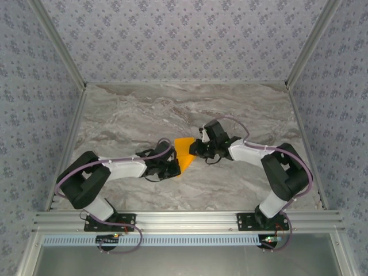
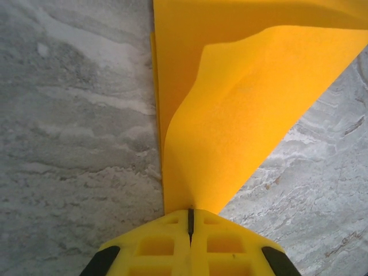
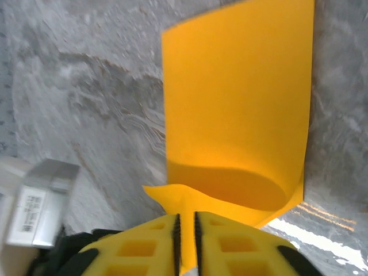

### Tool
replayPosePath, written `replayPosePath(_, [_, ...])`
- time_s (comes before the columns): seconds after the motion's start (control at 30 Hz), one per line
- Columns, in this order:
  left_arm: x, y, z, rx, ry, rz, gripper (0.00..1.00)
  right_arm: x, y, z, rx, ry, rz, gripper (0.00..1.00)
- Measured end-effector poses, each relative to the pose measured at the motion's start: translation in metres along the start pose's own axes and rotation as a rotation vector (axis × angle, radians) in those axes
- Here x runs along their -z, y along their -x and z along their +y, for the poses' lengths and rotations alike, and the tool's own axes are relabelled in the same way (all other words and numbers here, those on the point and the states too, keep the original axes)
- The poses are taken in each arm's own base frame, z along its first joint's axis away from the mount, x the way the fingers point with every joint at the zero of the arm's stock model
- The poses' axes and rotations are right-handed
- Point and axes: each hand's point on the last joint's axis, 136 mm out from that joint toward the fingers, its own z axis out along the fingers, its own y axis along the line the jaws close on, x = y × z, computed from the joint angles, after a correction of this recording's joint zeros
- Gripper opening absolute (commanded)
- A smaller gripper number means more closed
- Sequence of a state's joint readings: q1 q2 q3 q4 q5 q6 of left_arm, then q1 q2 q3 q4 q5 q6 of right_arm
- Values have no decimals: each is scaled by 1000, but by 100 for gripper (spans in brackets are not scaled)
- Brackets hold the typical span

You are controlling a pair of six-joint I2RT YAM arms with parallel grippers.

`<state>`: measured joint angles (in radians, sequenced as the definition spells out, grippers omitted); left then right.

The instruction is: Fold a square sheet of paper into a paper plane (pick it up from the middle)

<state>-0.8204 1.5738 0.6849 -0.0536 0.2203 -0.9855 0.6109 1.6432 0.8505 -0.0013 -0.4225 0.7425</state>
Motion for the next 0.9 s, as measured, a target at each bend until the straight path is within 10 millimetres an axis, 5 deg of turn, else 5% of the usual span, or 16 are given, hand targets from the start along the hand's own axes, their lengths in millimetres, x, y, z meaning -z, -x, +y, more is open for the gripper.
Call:
replayPosePath(0.27, [1, 0, 2, -2, 14, 4, 4, -31, -37, -8, 25, -31, 127, 10])
replayPosePath(0.9, [10, 6, -10, -55, -12, -21, 4, -46, -50, -1, 33, 11, 167, 10])
